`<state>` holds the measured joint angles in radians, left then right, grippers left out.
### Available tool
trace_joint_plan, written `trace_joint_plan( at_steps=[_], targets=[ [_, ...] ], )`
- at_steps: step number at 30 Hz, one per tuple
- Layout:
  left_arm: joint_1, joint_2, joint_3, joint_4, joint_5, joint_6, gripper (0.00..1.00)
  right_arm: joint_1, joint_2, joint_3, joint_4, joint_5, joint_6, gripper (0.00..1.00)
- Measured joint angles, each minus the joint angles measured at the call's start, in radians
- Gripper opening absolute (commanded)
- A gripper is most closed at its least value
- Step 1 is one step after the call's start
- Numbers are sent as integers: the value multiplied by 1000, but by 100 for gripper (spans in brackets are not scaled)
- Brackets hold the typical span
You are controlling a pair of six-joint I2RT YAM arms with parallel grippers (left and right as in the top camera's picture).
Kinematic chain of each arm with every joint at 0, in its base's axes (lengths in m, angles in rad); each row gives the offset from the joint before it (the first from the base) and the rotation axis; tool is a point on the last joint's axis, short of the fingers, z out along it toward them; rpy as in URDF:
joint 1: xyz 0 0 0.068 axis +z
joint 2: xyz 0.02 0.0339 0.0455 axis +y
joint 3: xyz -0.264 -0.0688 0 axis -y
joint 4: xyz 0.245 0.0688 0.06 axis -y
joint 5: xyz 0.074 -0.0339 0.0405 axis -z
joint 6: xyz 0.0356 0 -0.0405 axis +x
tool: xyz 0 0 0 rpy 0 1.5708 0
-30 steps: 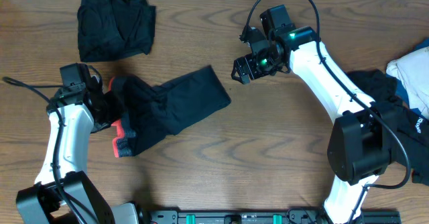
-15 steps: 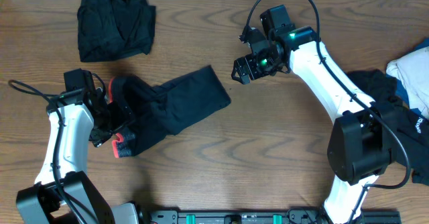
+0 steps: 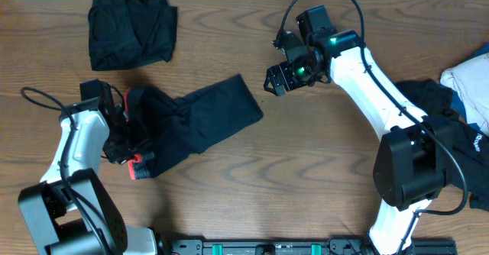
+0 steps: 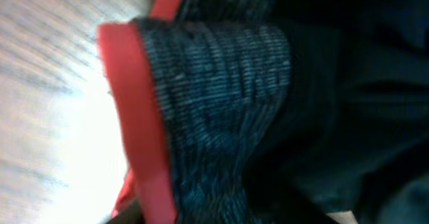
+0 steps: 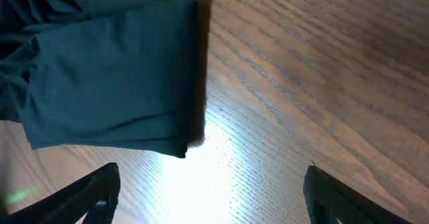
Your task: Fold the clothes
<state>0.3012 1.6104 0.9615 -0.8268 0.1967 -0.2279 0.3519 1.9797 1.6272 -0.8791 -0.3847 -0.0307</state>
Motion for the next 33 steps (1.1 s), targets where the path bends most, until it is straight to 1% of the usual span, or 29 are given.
trace_joint_plan(
  at_steps=[4,6,15,21,28,33],
  targets=[
    [0,0,0,20,3,-1,19,0,0,0,0,6,0,85],
    [0,0,0,26,4,1,6,0,0,0,0,13,0,85],
    [0,-3,27,29,3,1,6,0,0,-11,27,19,0,85],
    [0,-26,97,63,11,20,6,0,0,-97,92,19,-3,85],
    [0,-53,127,162,63,54,6,0,0,-224,177,19,-2,84],
    [0,-60,128,253,71,93,6,0,0,-274,205,18,5,84]
  ],
)
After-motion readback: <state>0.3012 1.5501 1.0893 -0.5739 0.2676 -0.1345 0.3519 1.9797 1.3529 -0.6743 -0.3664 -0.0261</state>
